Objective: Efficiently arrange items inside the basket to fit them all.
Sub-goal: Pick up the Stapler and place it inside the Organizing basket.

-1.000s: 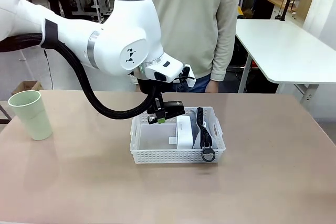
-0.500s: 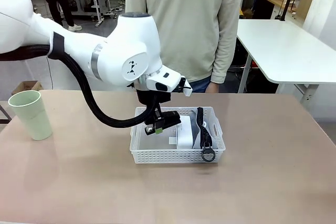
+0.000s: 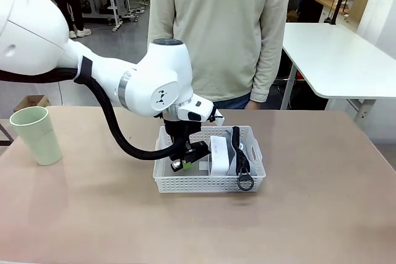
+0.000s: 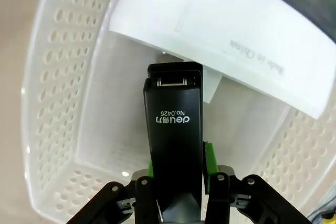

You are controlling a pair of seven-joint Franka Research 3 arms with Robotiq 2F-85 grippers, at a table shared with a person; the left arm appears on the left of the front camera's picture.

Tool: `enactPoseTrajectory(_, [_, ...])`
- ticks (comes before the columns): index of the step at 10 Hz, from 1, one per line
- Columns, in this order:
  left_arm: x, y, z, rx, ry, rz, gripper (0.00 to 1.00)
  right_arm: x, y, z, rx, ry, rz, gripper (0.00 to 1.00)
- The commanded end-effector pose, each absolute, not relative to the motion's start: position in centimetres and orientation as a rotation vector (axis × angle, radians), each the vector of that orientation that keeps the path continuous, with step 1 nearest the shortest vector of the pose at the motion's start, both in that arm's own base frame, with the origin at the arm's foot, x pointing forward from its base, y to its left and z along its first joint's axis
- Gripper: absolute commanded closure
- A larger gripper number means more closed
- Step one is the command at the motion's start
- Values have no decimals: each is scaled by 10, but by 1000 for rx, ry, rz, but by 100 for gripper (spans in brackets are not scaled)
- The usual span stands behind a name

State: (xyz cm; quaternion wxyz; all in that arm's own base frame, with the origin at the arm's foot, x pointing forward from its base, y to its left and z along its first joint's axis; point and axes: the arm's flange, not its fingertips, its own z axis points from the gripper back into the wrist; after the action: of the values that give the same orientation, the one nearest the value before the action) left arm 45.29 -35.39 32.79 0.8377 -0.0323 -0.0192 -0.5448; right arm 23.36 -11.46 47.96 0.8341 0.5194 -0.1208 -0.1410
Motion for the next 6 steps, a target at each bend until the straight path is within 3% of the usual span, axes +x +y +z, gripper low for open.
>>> enactPoseTrajectory(1, [458,-364,334,-35,-20,-1138,63,233,-116,478,1093,-267,-275,0])
enactPoseTrajectory(4, [463,-364,330,-44,1,-1133,63,233,-116,478,1093,-267,-275,0])
enactPoseTrajectory(5, [464,-364,330,-43,5,-1134,53,233,-116,478,1093,-267,-275,0])
enactPoseTrajectory(6, [465,-363,329,-13,16,-1139,6,233,-116,478,1093,-267,-275,0])
